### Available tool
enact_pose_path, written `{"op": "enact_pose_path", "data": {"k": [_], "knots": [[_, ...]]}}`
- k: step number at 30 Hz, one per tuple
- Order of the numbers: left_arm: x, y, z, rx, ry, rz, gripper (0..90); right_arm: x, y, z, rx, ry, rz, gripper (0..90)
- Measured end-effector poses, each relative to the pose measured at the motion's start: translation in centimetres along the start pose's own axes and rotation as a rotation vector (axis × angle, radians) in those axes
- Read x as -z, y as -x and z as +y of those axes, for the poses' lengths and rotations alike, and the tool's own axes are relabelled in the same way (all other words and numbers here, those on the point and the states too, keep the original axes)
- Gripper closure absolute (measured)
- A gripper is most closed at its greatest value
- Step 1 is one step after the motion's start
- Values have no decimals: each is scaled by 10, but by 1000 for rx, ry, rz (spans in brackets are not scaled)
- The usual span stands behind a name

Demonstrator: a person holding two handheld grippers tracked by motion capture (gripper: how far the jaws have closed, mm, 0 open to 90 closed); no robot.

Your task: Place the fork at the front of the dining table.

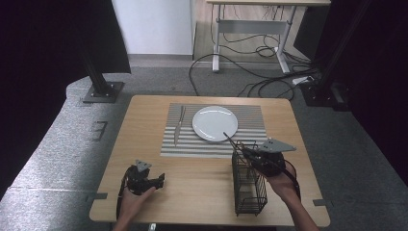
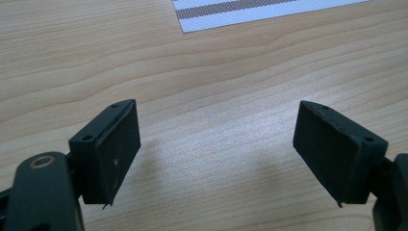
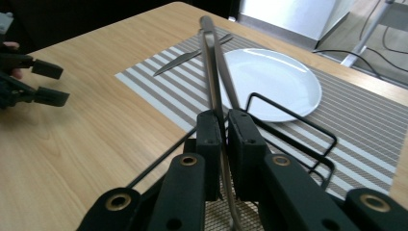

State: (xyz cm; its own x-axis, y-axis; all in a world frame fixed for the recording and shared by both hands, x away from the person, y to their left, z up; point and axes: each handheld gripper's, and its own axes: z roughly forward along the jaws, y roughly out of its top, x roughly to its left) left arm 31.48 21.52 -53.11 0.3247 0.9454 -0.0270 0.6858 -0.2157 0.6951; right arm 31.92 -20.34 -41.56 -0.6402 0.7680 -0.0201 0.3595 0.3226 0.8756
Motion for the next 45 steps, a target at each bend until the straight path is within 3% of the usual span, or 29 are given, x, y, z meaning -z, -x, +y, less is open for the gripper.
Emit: {"op": "enact_pose_path", "data": {"k": [6,15,20,25,34,45], "knots": [[0,-1,0,3,1,3,168,3,8,-3,8,21,-36,859],[-1,-2,0,3,-3,6,169,5,13,-8,16,52,-35,861],[-1,-2,0,4,-3,7,168,5,8,-9,62,65,-36,863],[-1,-3,0,6,-5,9,169,4,-4,-10,133,73,-68,864],[-1,-3,-1,7,-5,9,168,7,-18,-14,209,87,-92,866],[-1,-3,0,5,-4,10,169,10,-27,-18,284,102,-78,870]]}}
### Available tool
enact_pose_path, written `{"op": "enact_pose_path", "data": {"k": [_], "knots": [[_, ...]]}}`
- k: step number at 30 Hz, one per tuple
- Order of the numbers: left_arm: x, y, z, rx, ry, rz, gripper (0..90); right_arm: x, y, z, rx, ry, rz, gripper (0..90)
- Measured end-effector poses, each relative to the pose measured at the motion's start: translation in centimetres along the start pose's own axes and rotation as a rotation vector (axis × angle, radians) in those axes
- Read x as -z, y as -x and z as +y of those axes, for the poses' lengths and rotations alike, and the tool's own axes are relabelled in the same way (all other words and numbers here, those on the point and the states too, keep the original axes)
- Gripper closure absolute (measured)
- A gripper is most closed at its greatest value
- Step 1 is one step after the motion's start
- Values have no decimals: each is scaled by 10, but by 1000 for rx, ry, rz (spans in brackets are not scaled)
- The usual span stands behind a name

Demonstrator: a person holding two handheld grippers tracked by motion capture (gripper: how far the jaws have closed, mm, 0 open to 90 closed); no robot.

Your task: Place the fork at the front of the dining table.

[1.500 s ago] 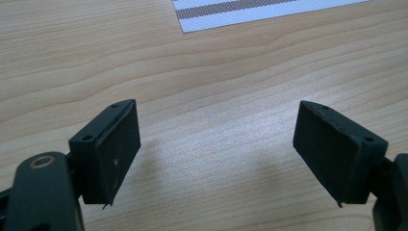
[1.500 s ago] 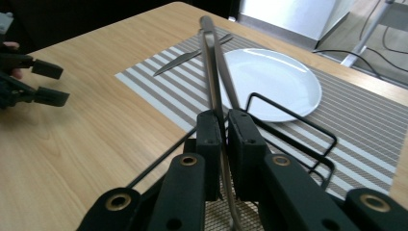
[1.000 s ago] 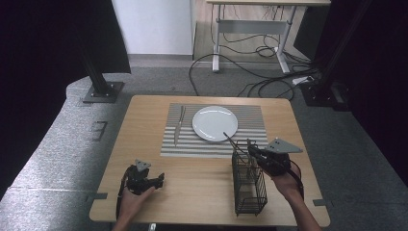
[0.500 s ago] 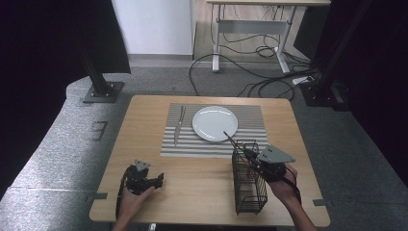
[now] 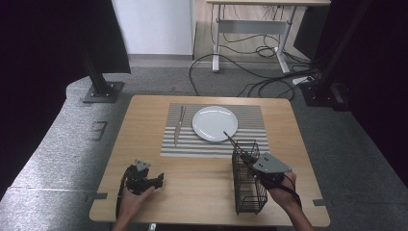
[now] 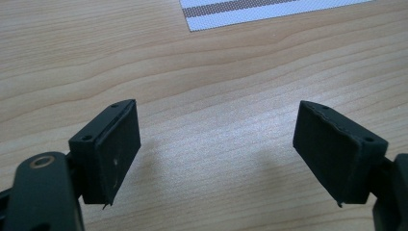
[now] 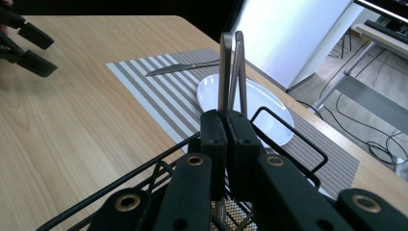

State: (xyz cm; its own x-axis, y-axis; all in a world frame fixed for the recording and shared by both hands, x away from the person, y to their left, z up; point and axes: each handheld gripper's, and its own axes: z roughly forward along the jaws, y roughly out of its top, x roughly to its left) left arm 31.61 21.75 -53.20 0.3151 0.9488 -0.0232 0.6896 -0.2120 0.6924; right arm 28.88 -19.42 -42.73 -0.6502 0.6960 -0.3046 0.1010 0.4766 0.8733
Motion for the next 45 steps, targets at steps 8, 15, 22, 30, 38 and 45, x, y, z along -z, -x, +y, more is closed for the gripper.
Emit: {"op": "enact_pose_path", "data": {"k": [8,15,22,30,38,45], "knots": [[0,0,0,0,0,0,168,4,1,0,2,-4,8,870],[0,0,1,-1,1,1,169,7,6,-4,-35,15,10,870],[0,0,1,-1,2,1,169,11,1,-7,5,35,9,870],[1,0,1,-1,4,2,168,14,-4,-8,39,37,7,871],[0,0,1,-3,2,2,169,17,-2,-12,9,64,-22,869],[1,-1,1,-2,3,3,169,20,-2,-12,4,86,-28,869]]}}
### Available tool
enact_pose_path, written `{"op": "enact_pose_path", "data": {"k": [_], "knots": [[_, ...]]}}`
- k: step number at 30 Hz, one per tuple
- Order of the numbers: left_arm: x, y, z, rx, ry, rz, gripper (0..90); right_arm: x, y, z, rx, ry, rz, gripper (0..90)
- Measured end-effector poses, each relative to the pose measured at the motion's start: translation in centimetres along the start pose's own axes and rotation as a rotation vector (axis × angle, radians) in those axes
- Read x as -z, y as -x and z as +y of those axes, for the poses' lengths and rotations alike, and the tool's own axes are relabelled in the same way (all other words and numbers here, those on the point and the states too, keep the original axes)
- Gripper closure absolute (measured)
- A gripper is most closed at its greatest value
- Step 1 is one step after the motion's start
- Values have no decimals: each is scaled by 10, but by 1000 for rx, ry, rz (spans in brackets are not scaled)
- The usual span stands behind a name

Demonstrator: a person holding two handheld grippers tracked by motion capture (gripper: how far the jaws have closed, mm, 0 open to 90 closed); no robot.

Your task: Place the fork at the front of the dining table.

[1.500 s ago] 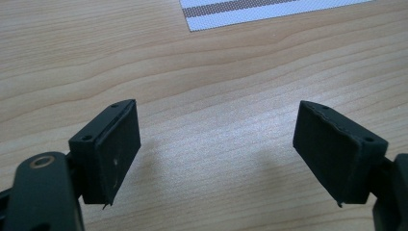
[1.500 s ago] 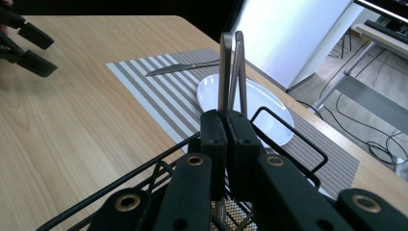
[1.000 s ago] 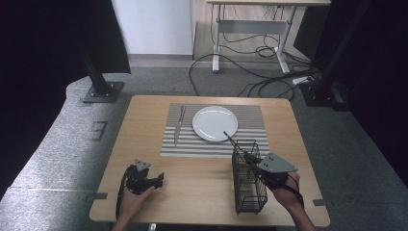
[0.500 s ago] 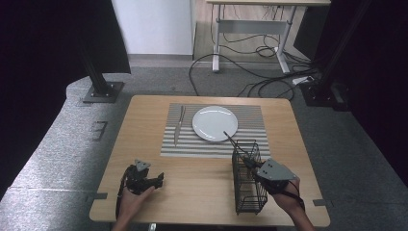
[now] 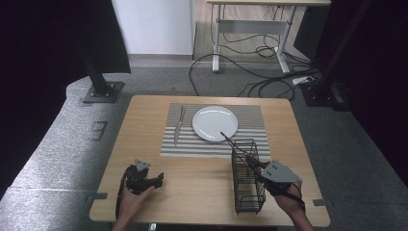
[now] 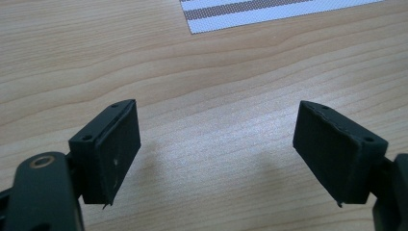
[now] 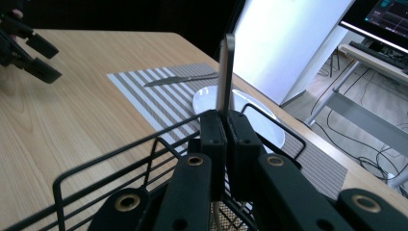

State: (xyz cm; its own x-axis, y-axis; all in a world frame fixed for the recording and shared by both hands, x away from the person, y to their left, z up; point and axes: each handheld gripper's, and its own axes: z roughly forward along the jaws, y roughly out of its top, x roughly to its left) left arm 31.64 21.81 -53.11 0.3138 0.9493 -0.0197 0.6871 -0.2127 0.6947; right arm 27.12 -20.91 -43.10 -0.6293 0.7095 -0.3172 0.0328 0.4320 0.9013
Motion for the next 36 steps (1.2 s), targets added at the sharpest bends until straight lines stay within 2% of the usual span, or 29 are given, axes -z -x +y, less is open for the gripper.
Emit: {"op": "enact_pose_path", "data": {"k": [7,22,29,30,31,36], "knots": [[0,-1,0,1,0,0,168,-2,3,0,-7,-14,16,869],[0,0,0,-1,-1,-1,169,-3,1,1,15,-32,31,867],[-1,1,0,0,-2,-3,169,-5,4,2,-36,-39,76,834],[-1,1,0,-1,-3,-2,169,-6,5,2,-49,-43,84,802],[-1,1,0,0,-4,-3,169,-11,7,2,-60,-62,94,734],[-1,1,0,0,-4,-3,169,-20,9,4,-70,-97,111,717]]}}
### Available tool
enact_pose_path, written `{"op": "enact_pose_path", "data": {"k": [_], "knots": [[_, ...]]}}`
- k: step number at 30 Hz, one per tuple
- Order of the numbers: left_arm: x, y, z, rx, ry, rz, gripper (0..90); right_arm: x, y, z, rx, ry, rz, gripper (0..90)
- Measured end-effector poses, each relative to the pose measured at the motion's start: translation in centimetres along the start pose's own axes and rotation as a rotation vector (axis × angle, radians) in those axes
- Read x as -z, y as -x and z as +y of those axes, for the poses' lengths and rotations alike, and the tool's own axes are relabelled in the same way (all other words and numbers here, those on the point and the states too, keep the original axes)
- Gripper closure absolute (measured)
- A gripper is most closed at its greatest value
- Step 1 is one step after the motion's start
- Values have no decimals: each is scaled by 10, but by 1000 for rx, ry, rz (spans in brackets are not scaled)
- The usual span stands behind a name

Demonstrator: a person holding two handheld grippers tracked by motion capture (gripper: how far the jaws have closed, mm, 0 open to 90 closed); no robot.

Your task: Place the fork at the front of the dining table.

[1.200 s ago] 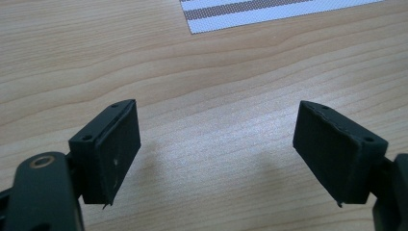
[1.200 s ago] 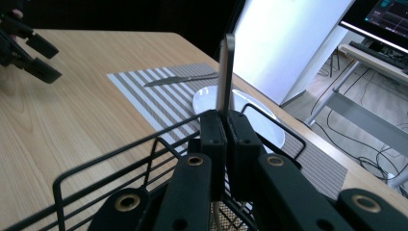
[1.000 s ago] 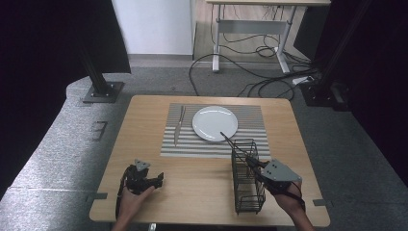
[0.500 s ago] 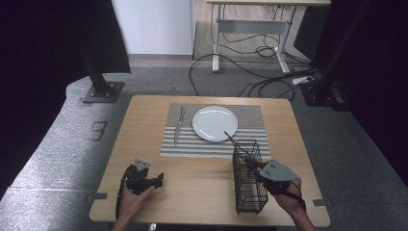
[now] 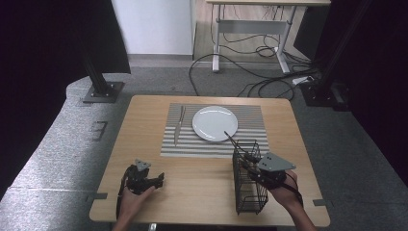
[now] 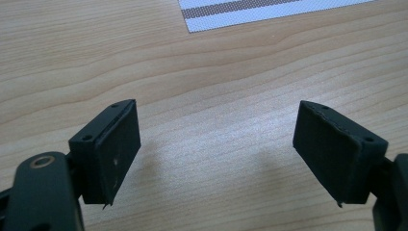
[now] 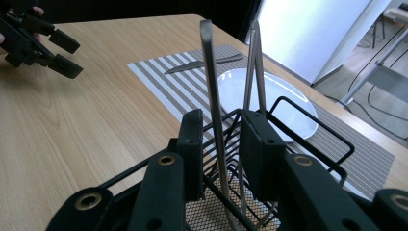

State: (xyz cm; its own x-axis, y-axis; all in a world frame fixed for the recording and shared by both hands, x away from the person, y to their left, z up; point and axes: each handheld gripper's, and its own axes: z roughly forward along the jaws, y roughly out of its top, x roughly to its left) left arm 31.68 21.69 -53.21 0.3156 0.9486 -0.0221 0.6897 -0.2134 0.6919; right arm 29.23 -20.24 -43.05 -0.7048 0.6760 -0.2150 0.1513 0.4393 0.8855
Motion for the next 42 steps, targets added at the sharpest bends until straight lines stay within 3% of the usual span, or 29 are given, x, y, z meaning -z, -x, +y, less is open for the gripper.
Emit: {"op": "enact_pose_path", "data": {"k": [5,8,10,14,20,26,36,37,42], "knots": [[0,-1,0,3,2,0,169,-2,-1,1,7,-11,-11,833],[1,-1,0,2,2,0,169,0,-2,2,25,-10,-61,859],[1,-1,0,1,3,0,169,2,-1,1,34,-4,-77,863],[1,-1,0,4,2,2,169,14,2,3,9,73,-107,864],[1,0,0,-1,2,1,169,24,6,11,15,102,-126,863],[1,-1,0,2,1,2,169,31,13,18,-8,142,-139,863],[-1,-2,0,-3,-7,0,169,57,50,39,-83,239,-145,864],[-2,-2,-1,-1,-11,-1,169,61,61,43,-101,253,-141,864],[-3,-4,-1,8,-14,-3,169,63,80,50,-107,246,-143,864]]}}
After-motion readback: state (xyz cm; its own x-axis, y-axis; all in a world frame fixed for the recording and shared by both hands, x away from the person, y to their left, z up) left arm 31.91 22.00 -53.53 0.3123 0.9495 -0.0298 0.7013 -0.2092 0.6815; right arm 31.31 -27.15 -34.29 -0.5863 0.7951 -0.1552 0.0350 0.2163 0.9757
